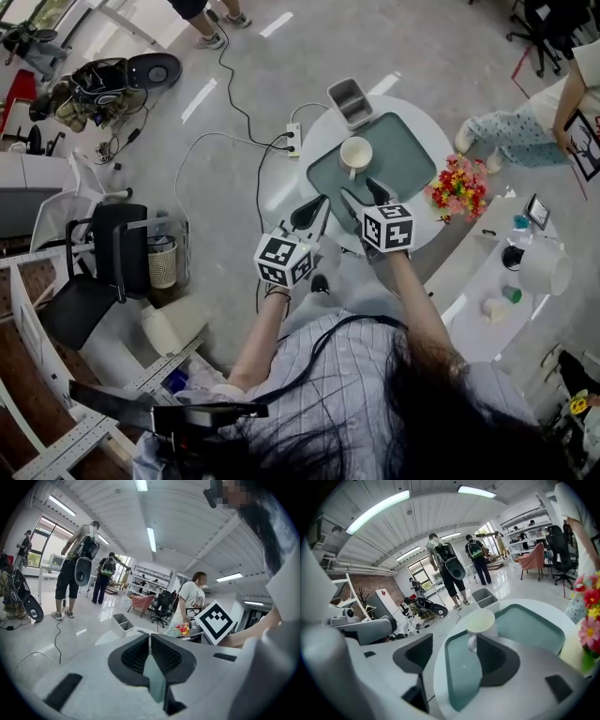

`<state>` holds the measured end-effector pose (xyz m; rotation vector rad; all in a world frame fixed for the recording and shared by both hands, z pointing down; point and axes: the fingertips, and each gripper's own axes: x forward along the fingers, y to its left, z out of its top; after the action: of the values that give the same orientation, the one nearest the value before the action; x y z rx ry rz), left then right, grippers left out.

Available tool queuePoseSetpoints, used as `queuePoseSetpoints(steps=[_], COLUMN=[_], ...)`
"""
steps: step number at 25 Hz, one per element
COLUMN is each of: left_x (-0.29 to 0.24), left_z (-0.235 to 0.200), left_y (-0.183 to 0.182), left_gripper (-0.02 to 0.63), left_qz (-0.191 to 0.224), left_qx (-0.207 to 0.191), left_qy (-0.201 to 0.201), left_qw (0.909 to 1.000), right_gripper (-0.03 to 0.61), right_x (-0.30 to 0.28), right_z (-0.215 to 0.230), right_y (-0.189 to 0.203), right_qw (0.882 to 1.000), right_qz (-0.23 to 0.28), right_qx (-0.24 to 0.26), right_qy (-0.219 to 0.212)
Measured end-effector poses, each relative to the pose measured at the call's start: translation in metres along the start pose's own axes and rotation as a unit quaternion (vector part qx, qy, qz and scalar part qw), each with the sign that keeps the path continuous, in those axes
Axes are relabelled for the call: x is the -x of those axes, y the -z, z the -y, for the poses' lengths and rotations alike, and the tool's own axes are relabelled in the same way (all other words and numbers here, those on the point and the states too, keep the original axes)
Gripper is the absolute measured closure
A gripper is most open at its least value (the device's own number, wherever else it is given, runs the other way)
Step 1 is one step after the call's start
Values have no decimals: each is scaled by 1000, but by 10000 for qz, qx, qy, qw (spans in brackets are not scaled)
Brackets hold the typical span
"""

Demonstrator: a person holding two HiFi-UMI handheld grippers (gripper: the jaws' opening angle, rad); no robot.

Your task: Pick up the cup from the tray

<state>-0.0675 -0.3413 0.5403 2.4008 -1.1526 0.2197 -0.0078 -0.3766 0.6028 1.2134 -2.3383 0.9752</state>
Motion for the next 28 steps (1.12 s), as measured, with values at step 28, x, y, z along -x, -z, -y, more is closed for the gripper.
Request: queuePoseSetpoints(steps=[28], left_x=[-45], left_z=[-64], left_y=[4], left_gripper=[600], left_qz=[-217], left_qx=[322], left_qy=[-544], left_qw=[9978], right_gripper=[160], right_x=[-104], right_z=[76], right_y=[-3], right_qw=[9884], right_qz=[-482], right_qx=[320], right_qy=[1407])
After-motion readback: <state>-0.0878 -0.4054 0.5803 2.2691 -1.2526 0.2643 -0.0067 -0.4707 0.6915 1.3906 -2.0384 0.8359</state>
